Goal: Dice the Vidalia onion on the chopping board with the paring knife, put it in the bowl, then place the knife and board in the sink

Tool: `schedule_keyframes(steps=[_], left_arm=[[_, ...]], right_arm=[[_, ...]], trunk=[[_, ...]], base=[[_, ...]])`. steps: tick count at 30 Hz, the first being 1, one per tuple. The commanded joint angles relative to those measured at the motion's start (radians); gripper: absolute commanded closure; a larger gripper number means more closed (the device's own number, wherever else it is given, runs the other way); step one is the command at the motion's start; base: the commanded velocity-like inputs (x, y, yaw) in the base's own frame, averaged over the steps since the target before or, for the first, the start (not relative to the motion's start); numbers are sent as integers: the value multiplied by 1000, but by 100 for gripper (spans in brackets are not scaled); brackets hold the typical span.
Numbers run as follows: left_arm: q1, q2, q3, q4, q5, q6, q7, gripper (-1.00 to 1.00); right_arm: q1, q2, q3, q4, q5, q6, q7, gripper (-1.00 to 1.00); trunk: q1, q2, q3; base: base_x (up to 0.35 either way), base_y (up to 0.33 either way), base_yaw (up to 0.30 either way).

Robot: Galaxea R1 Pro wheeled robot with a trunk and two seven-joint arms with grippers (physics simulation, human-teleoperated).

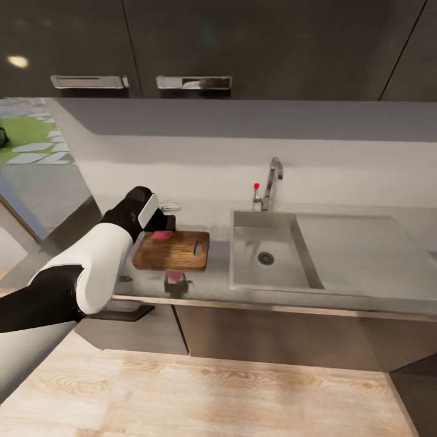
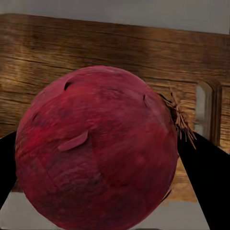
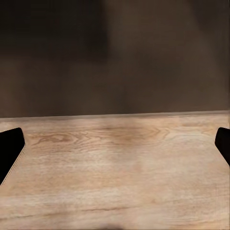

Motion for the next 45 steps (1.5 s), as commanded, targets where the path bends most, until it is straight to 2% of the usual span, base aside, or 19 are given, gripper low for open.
schedule_keyframes(steps=[1,9,20,45], left_arm=[[-1,-1,8,-1,2,3,7,100],[-1,-1,8,15,3,5,7,100],[-1,-5,8,132,3,2,5,100],[-1,-6,8,155,3,1,5,100]], right_arm=[[-1,0,-8,0,11,-2,-5,-100],[-1,0,-8,1,11,-2,-5,-100],[-1,0,-8,0,11,-2,-5,-100],[-1,0,-8,1,11,-2,-5,-100]], trunk=[[1,-2,-2],[1,-2,-2],[1,-2,-2],[1,-2,-2]], base=[[256,136,0],[128,65,0],[3,1,0],[3,0,0]])
